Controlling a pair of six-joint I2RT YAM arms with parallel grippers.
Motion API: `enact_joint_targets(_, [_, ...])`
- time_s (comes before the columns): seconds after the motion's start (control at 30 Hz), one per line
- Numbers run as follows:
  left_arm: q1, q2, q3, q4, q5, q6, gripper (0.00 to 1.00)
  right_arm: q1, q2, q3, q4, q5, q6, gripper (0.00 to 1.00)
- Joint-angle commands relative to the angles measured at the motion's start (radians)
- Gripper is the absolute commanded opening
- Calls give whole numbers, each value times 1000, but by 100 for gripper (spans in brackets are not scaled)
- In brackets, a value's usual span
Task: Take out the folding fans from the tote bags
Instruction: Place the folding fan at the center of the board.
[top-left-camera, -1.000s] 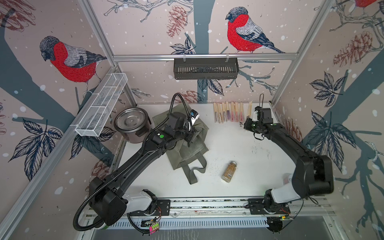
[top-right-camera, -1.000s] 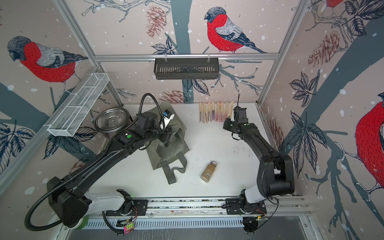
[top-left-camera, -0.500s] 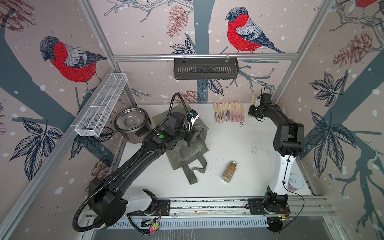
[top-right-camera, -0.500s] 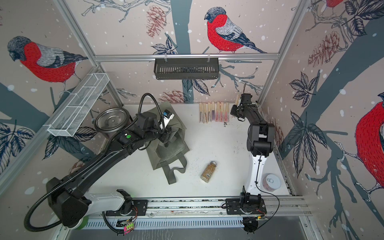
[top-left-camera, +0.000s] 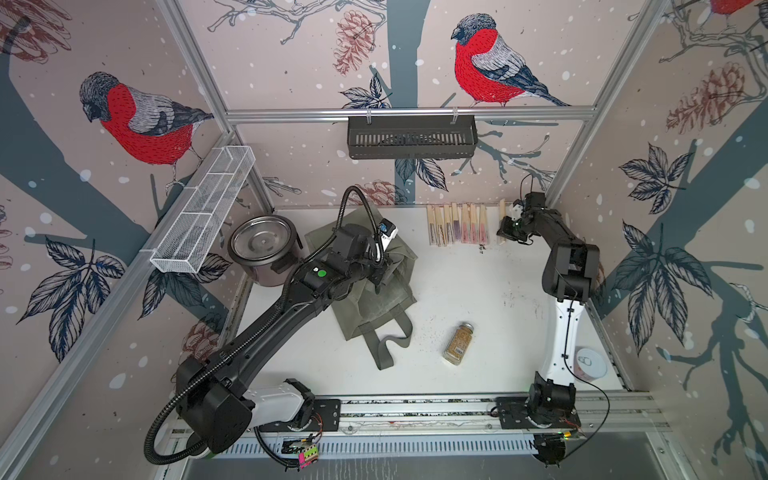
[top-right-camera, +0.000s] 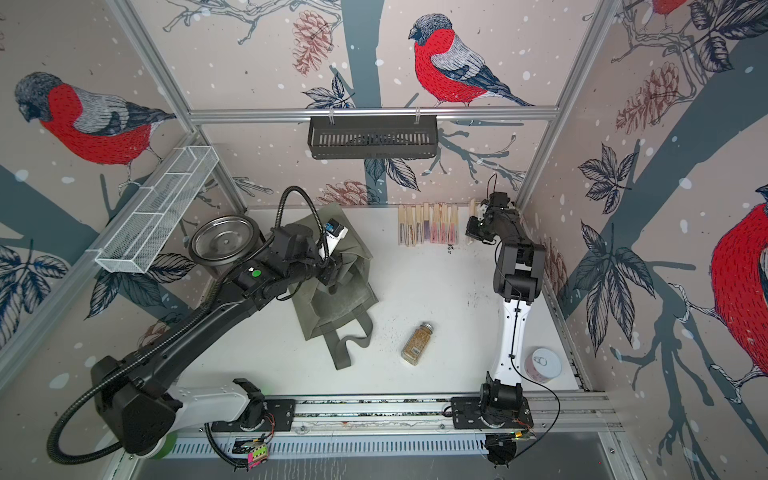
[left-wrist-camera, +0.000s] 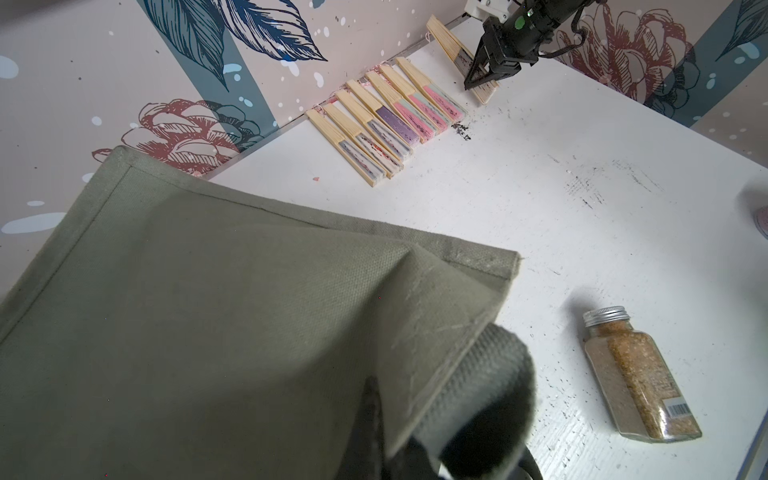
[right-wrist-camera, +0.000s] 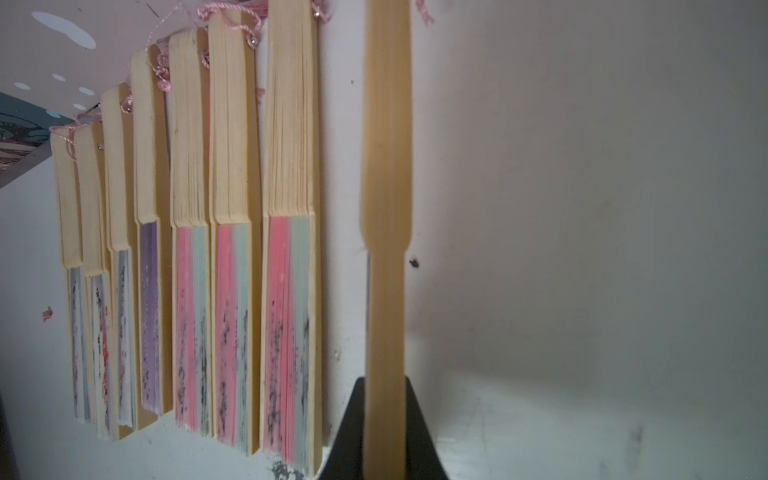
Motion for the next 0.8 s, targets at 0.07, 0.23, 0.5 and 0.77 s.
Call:
enact_joint_targets(0.07, [-1,-2,2,45,23,6,0,7,23,15,-12,-111,-27,9])
enact_joint_targets(0.23, [-3,-4,0,46,19,6,0,10,51,44,-36,-104,-26,10])
enact_joint_targets(0.5, [-3,-2,2,45,18,6,0,10,56,44,-42,-109,-23,18])
enact_joint_targets(0.77, [-5,-1,1,45,16,6,0,8,45,55,-47,-75,-10,34])
